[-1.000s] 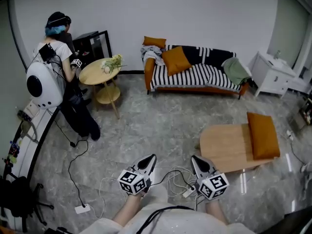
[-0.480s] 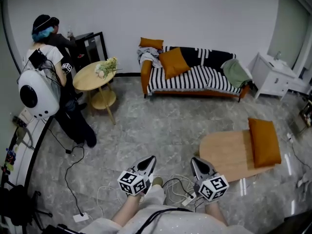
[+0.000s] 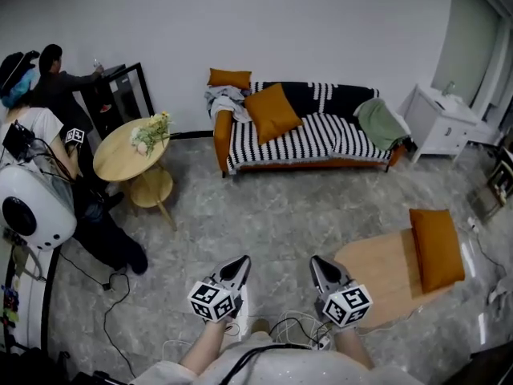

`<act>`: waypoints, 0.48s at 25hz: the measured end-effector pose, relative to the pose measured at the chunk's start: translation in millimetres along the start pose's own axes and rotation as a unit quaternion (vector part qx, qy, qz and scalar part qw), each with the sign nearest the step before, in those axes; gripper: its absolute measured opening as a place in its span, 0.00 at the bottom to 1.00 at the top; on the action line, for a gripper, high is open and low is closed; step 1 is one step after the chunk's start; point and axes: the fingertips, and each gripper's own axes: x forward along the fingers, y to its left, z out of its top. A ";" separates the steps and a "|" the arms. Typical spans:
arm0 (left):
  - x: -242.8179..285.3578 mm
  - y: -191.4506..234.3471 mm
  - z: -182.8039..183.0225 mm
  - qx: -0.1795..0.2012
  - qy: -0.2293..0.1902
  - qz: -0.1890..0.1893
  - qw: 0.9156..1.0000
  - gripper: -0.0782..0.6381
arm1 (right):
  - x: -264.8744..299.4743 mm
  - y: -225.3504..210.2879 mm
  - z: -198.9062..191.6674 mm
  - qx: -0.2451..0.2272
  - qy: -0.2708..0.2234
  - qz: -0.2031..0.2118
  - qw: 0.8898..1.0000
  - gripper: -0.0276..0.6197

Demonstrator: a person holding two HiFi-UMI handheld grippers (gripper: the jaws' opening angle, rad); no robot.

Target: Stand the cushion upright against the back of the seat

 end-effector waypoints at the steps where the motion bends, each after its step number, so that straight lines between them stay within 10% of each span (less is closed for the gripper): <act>1: 10.8 11.9 5.2 0.002 0.000 -0.004 1.000 0.14 | 14.7 -5.7 3.4 0.001 -0.003 -0.003 1.000 0.07; 12: 82.0 85.6 25.9 0.009 0.008 -0.025 1.000 0.14 | 96.8 -47.7 3.9 0.014 0.006 -0.030 0.999 0.07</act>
